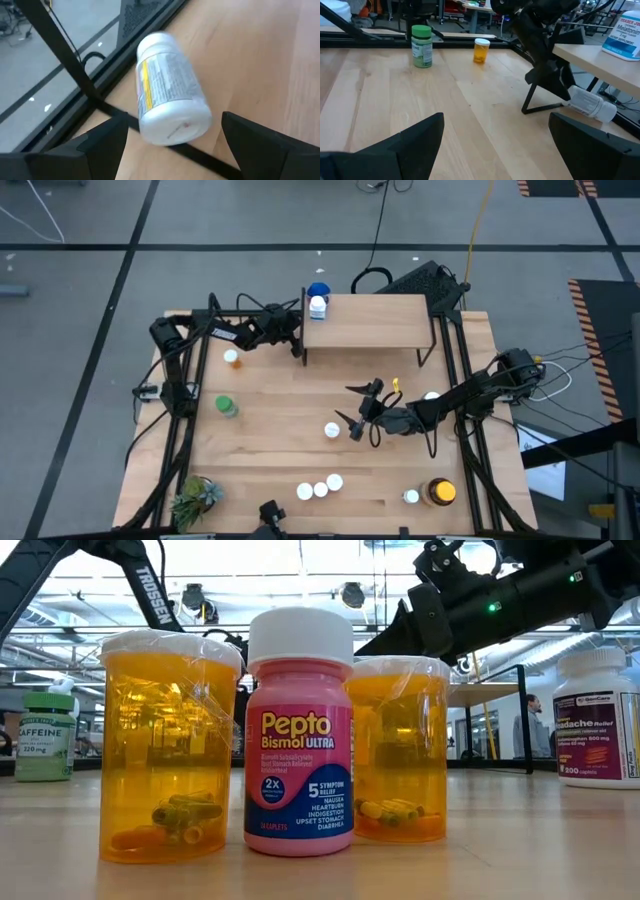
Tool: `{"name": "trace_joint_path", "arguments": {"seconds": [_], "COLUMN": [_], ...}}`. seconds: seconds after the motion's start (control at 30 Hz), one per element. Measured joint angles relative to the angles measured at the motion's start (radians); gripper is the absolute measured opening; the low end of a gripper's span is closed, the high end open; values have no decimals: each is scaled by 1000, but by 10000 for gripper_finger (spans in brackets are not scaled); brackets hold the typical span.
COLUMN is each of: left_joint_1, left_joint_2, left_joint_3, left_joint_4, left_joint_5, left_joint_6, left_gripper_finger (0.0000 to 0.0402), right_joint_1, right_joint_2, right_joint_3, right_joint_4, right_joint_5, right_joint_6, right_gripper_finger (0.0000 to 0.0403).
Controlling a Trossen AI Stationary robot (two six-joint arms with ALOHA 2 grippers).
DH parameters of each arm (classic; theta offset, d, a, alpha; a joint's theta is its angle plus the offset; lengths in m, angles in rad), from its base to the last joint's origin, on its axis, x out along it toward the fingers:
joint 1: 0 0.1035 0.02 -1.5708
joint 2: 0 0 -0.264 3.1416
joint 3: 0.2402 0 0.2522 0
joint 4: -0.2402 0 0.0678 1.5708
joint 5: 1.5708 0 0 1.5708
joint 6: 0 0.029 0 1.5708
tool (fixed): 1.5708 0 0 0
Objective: Pick and place medicine bottles onto shelf by color
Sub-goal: Put the white bottle on the shelf
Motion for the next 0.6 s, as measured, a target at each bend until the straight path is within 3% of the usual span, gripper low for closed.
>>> {"name": "trace_joint_path", "arguments": {"seconds": [0.6], "left_joint_1": [2], "left_joint_2": [2], "left_joint_3": [3], "left_joint_4": [-7], "left_joint_5": [-53], "left_joint_6": [-99], "left_gripper_finger": [321], "right_joint_1": [0], "right_joint_2": [0], "right_joint_3": [0], "right_joint_4": [-1], "right_joint_5": [0], "right_joint_6": [-2], "right_gripper_finger": [357]}}
